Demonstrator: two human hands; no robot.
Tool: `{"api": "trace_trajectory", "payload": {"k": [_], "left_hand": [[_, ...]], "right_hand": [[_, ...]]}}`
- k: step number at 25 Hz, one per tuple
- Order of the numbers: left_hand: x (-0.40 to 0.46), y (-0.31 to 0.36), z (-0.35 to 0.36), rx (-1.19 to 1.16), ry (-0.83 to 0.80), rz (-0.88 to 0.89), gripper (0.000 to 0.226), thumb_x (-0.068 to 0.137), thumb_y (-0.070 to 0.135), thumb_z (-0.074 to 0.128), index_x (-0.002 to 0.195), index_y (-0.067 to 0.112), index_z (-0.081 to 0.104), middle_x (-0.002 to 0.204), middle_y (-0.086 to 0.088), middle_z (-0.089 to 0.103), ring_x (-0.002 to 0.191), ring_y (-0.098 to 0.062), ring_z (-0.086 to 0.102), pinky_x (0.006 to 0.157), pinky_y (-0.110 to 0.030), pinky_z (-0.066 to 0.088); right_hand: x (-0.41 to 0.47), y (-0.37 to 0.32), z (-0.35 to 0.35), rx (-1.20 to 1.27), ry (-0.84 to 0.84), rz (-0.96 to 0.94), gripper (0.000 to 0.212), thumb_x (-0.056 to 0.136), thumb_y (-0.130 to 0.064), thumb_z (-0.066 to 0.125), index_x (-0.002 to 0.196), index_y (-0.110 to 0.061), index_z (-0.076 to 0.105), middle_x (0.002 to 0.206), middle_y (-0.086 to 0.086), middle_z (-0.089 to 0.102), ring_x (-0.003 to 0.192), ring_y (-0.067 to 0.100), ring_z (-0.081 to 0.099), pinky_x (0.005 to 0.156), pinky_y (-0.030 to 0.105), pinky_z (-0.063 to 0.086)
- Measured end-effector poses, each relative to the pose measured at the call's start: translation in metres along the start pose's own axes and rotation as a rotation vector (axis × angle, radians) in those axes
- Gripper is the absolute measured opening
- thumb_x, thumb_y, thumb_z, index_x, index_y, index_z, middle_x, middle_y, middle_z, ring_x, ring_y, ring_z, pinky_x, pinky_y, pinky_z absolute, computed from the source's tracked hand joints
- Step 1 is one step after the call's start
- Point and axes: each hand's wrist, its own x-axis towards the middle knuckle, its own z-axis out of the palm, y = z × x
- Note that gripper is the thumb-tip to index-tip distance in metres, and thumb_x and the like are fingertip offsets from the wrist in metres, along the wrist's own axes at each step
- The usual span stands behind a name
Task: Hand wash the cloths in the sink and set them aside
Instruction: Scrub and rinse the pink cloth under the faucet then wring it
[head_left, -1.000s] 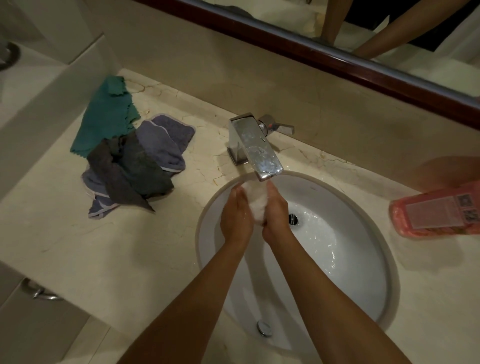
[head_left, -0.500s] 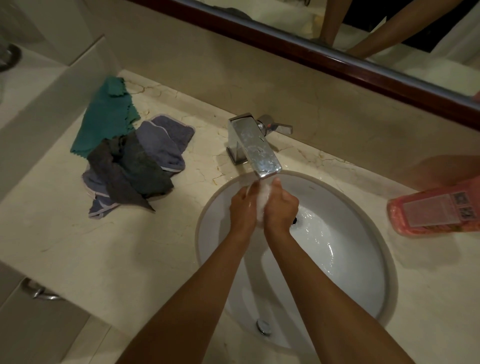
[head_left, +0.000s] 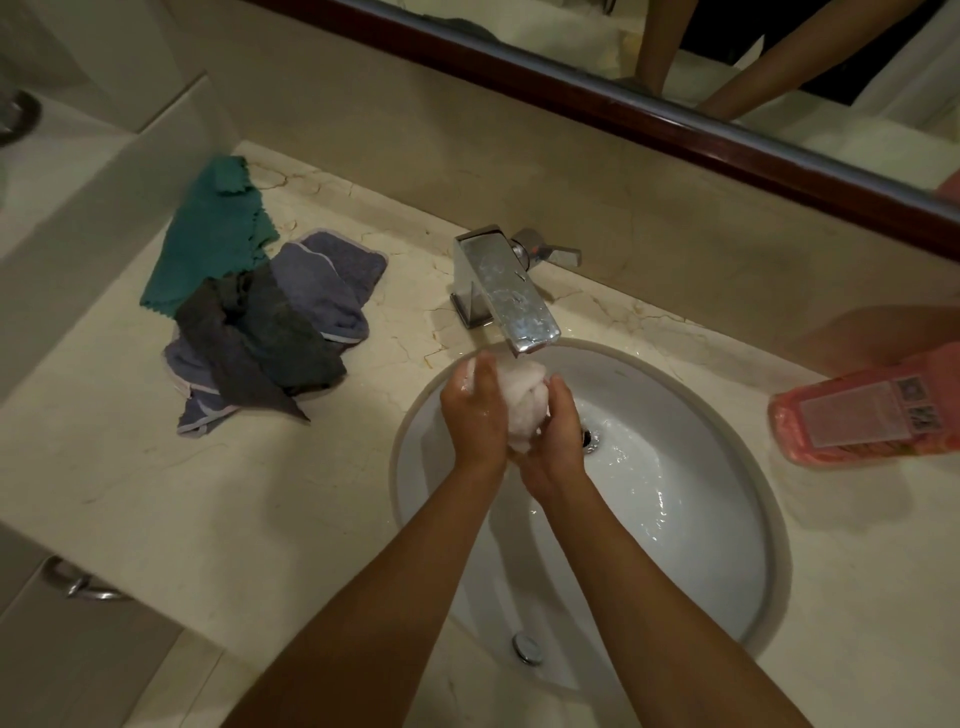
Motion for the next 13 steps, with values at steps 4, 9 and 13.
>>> {"api": "trace_trajectory", "payload": {"k": [4,9,13], "left_hand": [[-0.003,-0.008,-0.004,-0.036,-0.091,-0.022,0.025,0.106,0.029,0.047,0.096,0.021,0.068,0.097,-0.009,0.071,0.090,-0.017,0.067,0.080,-0.035,0.055],[0.001,-0.010,-0.013,-0.180,-0.148,-0.149,0.025,0.103,0.016,0.048,0.113,0.018,0.070,0.106,0.003,0.073,0.103,-0.018,0.066,0.081,-0.028,0.054],[0.002,-0.002,-0.009,-0.064,-0.041,-0.213,0.020,0.097,0.031,0.061,0.079,0.030,0.068,0.078,0.011,0.070,0.084,-0.015,0.068,0.067,-0.026,0.052]], "right_hand": [[-0.001,-0.001,0.009,0.160,-0.057,0.014,0.058,0.097,-0.054,0.053,0.133,-0.010,0.062,0.125,0.015,0.069,0.111,0.027,0.068,0.096,0.040,0.055],[0.005,-0.010,0.013,0.047,0.099,-0.172,0.025,0.094,-0.035,0.066,0.115,-0.024,0.074,0.125,0.010,0.069,0.111,0.030,0.068,0.096,0.049,0.056],[0.003,0.000,0.013,-0.099,0.137,-0.294,0.016,0.093,-0.028,0.066,0.086,-0.031,0.079,0.105,0.005,0.075,0.097,0.024,0.072,0.085,0.039,0.060]]}}
